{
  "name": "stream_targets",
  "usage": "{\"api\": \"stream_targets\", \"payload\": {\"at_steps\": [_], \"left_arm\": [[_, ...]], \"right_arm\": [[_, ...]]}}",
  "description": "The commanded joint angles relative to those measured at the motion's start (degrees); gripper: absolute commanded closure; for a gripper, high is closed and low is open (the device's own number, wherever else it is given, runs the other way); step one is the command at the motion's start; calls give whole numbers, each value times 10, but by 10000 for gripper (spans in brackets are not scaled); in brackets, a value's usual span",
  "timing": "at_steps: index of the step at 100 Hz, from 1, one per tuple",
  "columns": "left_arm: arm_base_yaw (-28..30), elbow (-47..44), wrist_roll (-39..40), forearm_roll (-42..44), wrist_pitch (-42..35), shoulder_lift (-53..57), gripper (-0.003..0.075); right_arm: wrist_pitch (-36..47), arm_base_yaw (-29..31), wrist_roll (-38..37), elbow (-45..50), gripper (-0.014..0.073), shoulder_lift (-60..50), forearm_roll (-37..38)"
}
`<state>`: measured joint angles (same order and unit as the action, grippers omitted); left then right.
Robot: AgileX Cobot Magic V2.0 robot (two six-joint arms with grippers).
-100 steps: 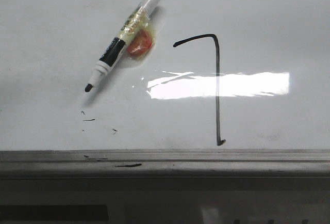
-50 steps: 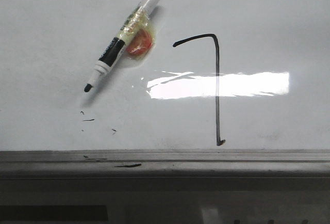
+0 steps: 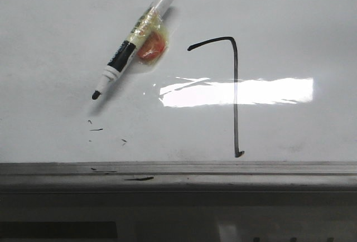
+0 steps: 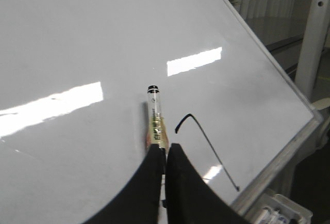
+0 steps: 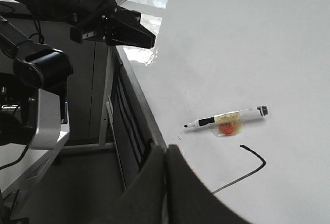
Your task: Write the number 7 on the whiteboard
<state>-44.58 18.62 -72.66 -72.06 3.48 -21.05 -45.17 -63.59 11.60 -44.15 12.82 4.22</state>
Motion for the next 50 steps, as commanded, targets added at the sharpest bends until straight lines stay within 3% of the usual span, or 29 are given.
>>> {"api": "stream_targets", "payload": {"at_steps": [1, 13, 37, 50], "left_arm": [[4, 15, -10, 39, -35, 7, 741], [41, 6, -10, 39, -35, 44, 741], [182, -70, -10, 39, -72, 158, 741], [229, -82, -10, 40, -65, 192, 741]], "right_arm": [[43, 1, -1, -14, 636, 9, 7], [43, 1, -1, -14, 636, 9, 7], [43, 1, -1, -14, 636, 9, 7], [43, 1, -1, -14, 636, 9, 7]]}}
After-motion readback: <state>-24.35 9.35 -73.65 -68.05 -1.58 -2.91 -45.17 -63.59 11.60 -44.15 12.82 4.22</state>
